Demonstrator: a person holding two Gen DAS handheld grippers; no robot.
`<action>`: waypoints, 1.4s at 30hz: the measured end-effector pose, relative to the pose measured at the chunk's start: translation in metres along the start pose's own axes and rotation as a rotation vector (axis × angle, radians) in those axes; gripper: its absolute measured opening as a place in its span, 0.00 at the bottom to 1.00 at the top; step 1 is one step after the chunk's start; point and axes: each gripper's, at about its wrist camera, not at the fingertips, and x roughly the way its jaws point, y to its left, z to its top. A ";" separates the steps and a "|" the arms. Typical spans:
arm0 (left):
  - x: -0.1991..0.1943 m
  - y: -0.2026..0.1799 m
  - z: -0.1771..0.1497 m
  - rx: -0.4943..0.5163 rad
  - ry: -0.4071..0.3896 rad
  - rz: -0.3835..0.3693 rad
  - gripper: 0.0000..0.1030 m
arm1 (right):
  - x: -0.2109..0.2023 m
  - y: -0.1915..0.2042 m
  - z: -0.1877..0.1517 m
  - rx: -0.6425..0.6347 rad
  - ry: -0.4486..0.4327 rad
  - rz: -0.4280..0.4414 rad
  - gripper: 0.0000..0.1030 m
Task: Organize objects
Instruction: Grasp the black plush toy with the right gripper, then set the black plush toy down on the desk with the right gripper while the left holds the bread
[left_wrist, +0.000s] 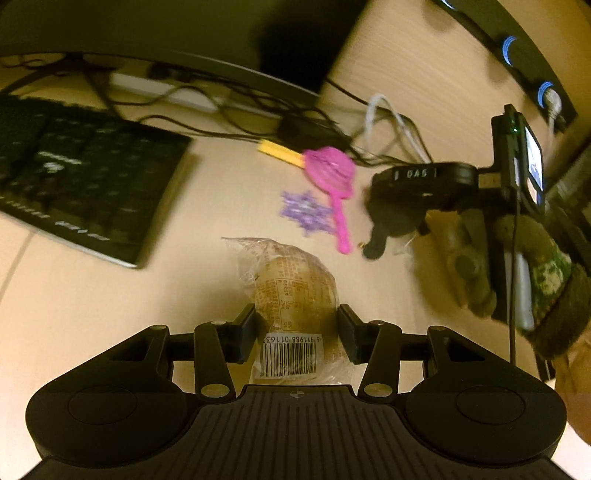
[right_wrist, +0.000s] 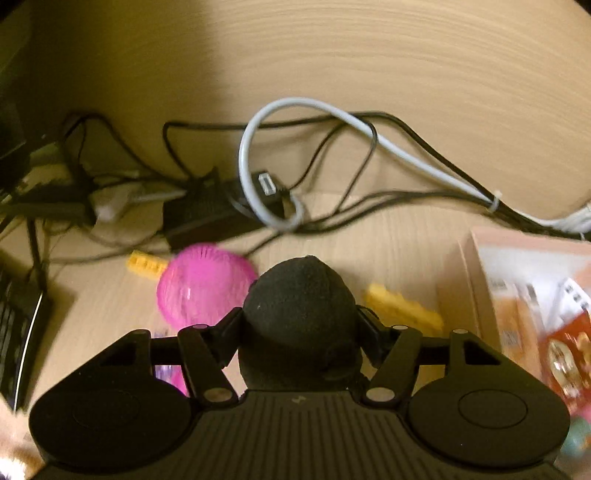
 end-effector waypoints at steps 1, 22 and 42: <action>0.003 -0.004 0.000 0.008 0.007 -0.010 0.49 | -0.005 -0.002 -0.006 -0.001 0.007 0.008 0.63; 0.026 -0.057 -0.018 0.053 0.071 -0.100 0.50 | -0.136 -0.033 -0.163 -0.034 0.033 0.013 0.74; 0.015 -0.126 -0.032 0.086 0.053 0.033 0.50 | -0.156 -0.154 -0.118 0.094 -0.065 0.067 1.00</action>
